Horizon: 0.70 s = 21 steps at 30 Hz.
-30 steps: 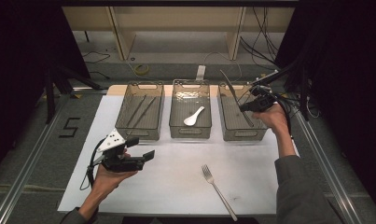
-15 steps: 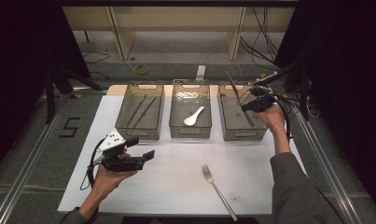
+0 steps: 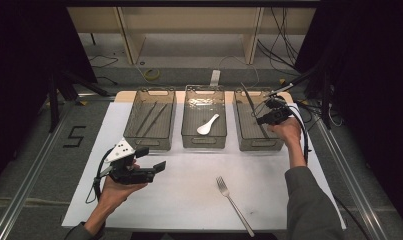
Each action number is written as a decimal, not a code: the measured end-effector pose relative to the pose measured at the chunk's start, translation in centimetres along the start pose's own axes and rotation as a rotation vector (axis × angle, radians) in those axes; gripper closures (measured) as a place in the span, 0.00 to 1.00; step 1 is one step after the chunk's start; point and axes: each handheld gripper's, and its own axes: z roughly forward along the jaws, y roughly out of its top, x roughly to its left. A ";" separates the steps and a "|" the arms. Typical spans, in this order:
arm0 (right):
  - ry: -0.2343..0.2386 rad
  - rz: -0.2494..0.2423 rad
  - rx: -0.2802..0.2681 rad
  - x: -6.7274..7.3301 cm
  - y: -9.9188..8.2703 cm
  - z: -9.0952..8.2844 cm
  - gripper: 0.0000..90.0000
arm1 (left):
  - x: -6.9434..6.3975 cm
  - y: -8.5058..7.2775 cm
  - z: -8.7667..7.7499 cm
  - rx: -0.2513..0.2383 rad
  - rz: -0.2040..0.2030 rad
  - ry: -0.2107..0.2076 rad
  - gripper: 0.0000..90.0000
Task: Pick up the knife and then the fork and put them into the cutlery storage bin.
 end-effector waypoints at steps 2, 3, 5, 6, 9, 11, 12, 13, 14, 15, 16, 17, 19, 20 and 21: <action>0.004 0.000 0.000 0.0 -0.1 0.3 0.93 | 0.0 0.0 0.0 0.003 0.004 0.002 0.19; 0.003 -0.001 -0.001 0.1 -0.1 0.4 0.93 | 0.0 0.0 0.0 0.005 0.006 0.003 0.19; 0.007 0.007 0.005 0.2 -0.2 0.6 0.93 | 0.0 0.0 0.0 0.003 0.003 0.002 0.19; 0.009 0.001 0.003 0.2 -0.2 0.6 0.93 | 0.0 0.0 0.0 0.004 0.006 0.006 0.19; 0.010 0.003 0.009 0.2 -0.4 0.8 0.93 | 0.1 0.0 -0.1 0.005 0.000 0.008 0.19; 0.009 0.006 0.009 0.2 -0.4 1.0 0.93 | 0.1 0.0 -0.1 0.003 0.002 0.008 0.19; 0.008 0.003 0.010 0.2 -0.5 1.1 0.93 | 0.1 0.0 0.0 0.006 0.005 0.010 0.19; 0.007 0.008 0.013 0.2 -0.5 1.1 0.93 | 0.1 0.0 0.0 0.007 0.007 0.010 0.19; 0.006 0.015 0.012 0.2 -0.6 1.2 0.93 | 0.0 0.0 0.0 0.005 0.005 0.010 0.19; 0.005 0.024 0.016 0.1 -0.6 1.3 0.93 | 0.0 0.0 0.0 0.005 0.006 0.010 0.19; 0.007 0.025 0.022 0.1 -0.7 1.5 0.93 | 0.0 0.0 0.0 0.006 0.005 0.010 0.19; 0.003 0.024 0.025 0.1 -0.7 1.6 0.93 | 0.0 0.0 0.0 0.007 0.007 0.010 0.19; -0.002 0.035 0.033 0.2 -0.8 1.8 0.93 | 0.1 0.0 0.0 0.004 0.003 0.010 0.19; -0.002 0.033 0.043 0.2 -0.8 1.9 0.92 | 0.1 0.0 0.0 0.003 0.003 0.010 0.19; -0.003 0.030 0.049 0.3 -0.8 1.9 0.92 | 0.1 0.0 0.0 0.005 0.004 0.010 0.19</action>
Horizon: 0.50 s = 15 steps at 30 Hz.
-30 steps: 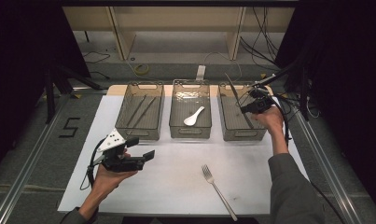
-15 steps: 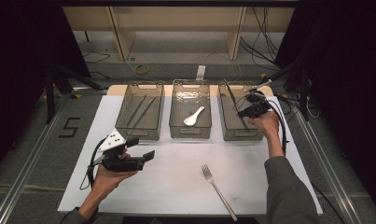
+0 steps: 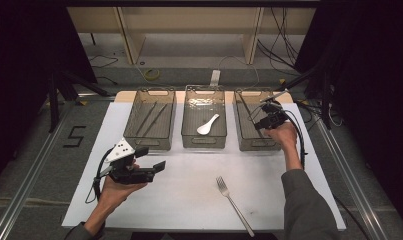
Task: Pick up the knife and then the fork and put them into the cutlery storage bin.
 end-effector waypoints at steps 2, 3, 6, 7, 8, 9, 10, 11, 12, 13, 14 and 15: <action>0.008 0.011 -0.032 0.0 0.1 -0.4 0.87 | 0.0 0.0 0.0 -0.001 0.000 0.001 0.18; 0.009 0.018 -0.053 0.1 0.3 -0.7 0.82 | 0.0 0.0 0.0 -0.003 -0.002 0.000 0.18; 0.014 0.000 -0.086 0.3 0.5 -1.4 0.78 | 0.0 0.0 0.0 0.000 0.004 0.001 0.18; 0.023 0.000 -0.090 0.4 0.5 -1.6 0.73 | 0.0 0.0 0.0 -0.001 0.001 0.001 0.18; 0.025 0.003 -0.085 0.5 0.4 -1.8 0.70 | 0.0 0.0 0.0 -0.002 0.000 0.000 0.18; 0.026 -0.003 -0.086 0.6 0.3 -1.8 0.68 | 0.0 0.0 0.0 -0.002 0.000 0.000 0.18; 0.027 -0.008 -0.090 0.7 0.2 -1.9 0.65 | 0.0 0.0 0.1 -0.001 0.002 0.003 0.18; 0.030 -0.011 -0.091 0.8 0.1 -2.0 0.62 | 0.0 0.0 0.0 0.002 0.001 0.003 0.18; 0.034 -0.013 -0.090 1.0 0.0 -2.1 0.61 | 0.0 0.0 0.0 0.000 -0.002 0.003 0.18; 0.036 -0.023 -0.093 1.2 -0.1 -2.3 0.60 | 0.0 0.0 0.0 -0.002 -0.005 0.002 0.18; 0.042 -0.027 -0.098 1.4 -0.2 -2.5 0.57 | 0.0 0.0 0.0 -0.003 -0.004 0.002 0.18; 0.049 -0.031 -0.099 1.6 -0.4 -2.7 0.54 | 0.0 0.0 0.0 0.000 -0.003 0.003 0.18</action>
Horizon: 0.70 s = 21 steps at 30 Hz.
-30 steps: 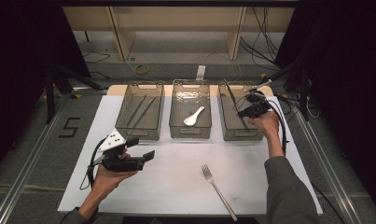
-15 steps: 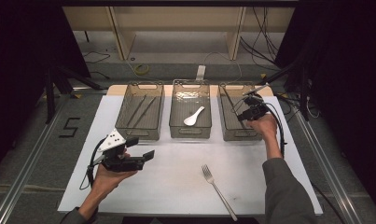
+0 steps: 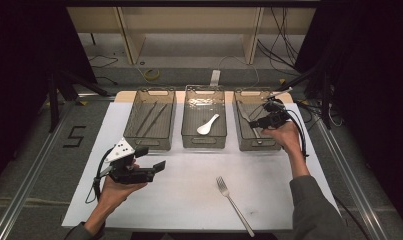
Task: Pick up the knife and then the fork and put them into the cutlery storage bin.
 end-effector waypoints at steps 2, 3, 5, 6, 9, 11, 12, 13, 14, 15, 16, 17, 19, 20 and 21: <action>0.017 -0.021 -0.004 0.6 -0.3 -0.6 0.52 | 0.0 0.0 0.0 0.001 -0.001 0.000 0.18; 0.024 -0.030 -0.004 1.0 -0.5 -0.9 0.51 | 0.0 0.0 0.0 -0.002 -0.002 0.000 0.18; 0.044 -0.058 -0.019 1.8 -1.0 -1.6 0.51 | 0.0 0.0 0.0 -0.002 0.005 0.002 0.18; 0.054 -0.070 -0.020 2.3 -1.3 -1.9 0.50 | 0.0 0.0 0.0 -0.001 0.004 0.003 0.18; 0.074 -0.105 -0.015 3.4 -2.4 -2.7 0.47 | 0.0 0.0 0.0 -0.003 0.003 0.003 0.18; 0.088 -0.124 -0.008 4.1 -3.0 -3.0 0.45 | 0.0 0.0 0.0 -0.001 0.004 0.005 0.18; 0.093 -0.132 -0.009 4.5 -3.4 -3.2 0.44 | 0.0 0.0 0.0 -0.002 0.004 0.005 0.18; 0.099 -0.143 -0.009 4.8 -3.8 -3.4 0.43 | 0.0 0.0 0.0 -0.003 0.004 0.005 0.18; 0.105 -0.154 -0.014 5.2 -4.2 -3.6 0.43 | 0.0 0.0 0.0 -0.004 0.003 0.005 0.18; 0.100 -0.166 -0.029 5.7 -4.6 -3.8 0.44 | 0.0 0.0 0.0 -0.002 0.003 0.006 0.18; 0.107 -0.180 -0.037 6.1 -5.1 -4.0 0.43 | 0.0 0.0 0.0 -0.001 0.002 0.006 0.18; 0.114 -0.188 -0.035 6.4 -5.6 -4.1 0.43 | 0.0 0.0 0.0 -0.003 -0.001 0.005 0.18; 0.122 -0.194 -0.051 7.2 -6.4 -4.2 0.42 | 0.0 0.0 0.1 0.000 0.000 0.005 0.18; 0.132 -0.206 -0.041 7.6 -6.7 -4.2 0.41 | 0.0 0.0 0.1 -0.001 0.001 0.004 0.18; 0.133 -0.219 -0.032 8.0 -7.0 -4.2 0.40 | -0.1 0.0 0.1 0.001 0.004 0.005 0.18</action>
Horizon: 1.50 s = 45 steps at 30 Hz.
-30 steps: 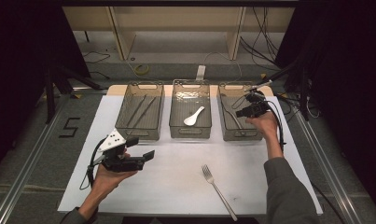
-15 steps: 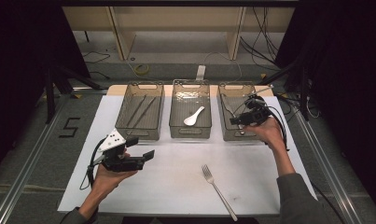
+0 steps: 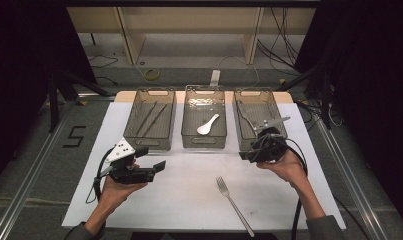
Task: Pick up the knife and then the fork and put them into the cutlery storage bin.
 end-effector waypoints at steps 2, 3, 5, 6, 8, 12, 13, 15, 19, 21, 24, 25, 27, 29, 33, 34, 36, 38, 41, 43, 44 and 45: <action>0.013 -0.016 0.000 0.8 -0.5 0.1 0.40 | 0.0 0.0 0.0 -0.004 0.001 -0.002 0.18; 0.025 -0.025 0.005 1.2 -0.8 0.1 0.40 | 0.0 0.0 0.0 -0.002 0.002 -0.001 0.18; 0.042 -0.048 0.001 2.0 -1.4 0.3 0.47 | 0.0 0.0 0.0 0.000 0.003 -0.001 0.18; 0.065 -0.050 0.002 2.3 -1.8 0.3 0.52 | 0.0 0.0 0.0 -0.002 0.002 -0.001 0.18; 0.088 -0.080 0.021 2.9 -2.5 0.6 0.59 | 0.0 0.0 0.0 0.002 0.004 -0.003 0.18; 0.120 -0.115 0.039 3.9 -4.0 0.9 0.74 | -0.1 0.1 0.0 0.003 0.007 -0.006 0.18; 0.128 -0.122 0.047 4.2 -4.3 0.9 0.77 | -0.1 0.0 0.0 0.006 0.008 -0.006 0.18; 0.142 -0.145 0.052 4.7 -4.8 1.0 0.83 | -0.1 0.1 0.0 0.006 0.008 -0.005 0.18; 0.165 -0.170 0.060 5.7 -5.8 1.1 0.91 | -0.1 0.1 -0.1 0.004 0.010 -0.004 0.18; 0.178 -0.183 0.069 6.3 -6.3 1.1 0.96 | -0.1 0.1 -0.1 0.001 0.008 -0.006 0.18; 0.200 -0.204 0.091 7.0 -6.9 1.4 1.00 | -0.1 0.1 -0.1 0.004 0.011 -0.003 0.18; 0.205 -0.211 0.099 7.3 -7.1 1.5 1.00 | -0.1 0.1 -0.1 0.004 0.012 -0.002 0.18; 0.220 -0.228 0.123 7.7 -7.4 1.8 1.00 | -0.1 0.1 0.0 0.008 0.013 -0.002 0.18; 0.232 -0.236 0.141 8.0 -7.7 1.9 1.00 | -0.1 0.1 0.0 0.006 0.015 -0.001 0.18; 0.245 -0.248 0.166 8.5 -8.2 2.3 1.00 | -0.1 0.1 0.0 0.007 0.014 -0.001 0.18; 0.250 -0.245 0.172 8.6 -8.2 2.4 1.00 | -0.1 0.1 0.0 0.005 0.015 -0.001 0.18; 0.251 -0.250 0.184 8.8 -8.4 2.6 1.00 | -0.1 0.0 0.0 0.007 0.015 0.000 0.18; 0.258 -0.254 0.198 8.9 -8.5 2.8 1.00 | -0.1 0.0 -0.1 0.006 0.014 0.002 0.18; 0.258 -0.265 0.217 9.2 -8.8 3.1 1.00 | 0.0 0.0 -0.1 0.008 0.016 0.004 0.18; 0.263 -0.267 0.228 9.5 -8.9 3.2 1.00 | 0.0 0.0 -0.1 0.007 0.014 0.003 0.18; 0.258 -0.279 0.234 9.6 -9.0 3.3 1.00 | -0.1 0.0 0.0 0.007 0.015 0.003 0.18; 0.256 -0.283 0.244 9.7 -9.1 3.3 1.00 | -0.1 0.0 0.0 0.009 0.017 0.004 0.18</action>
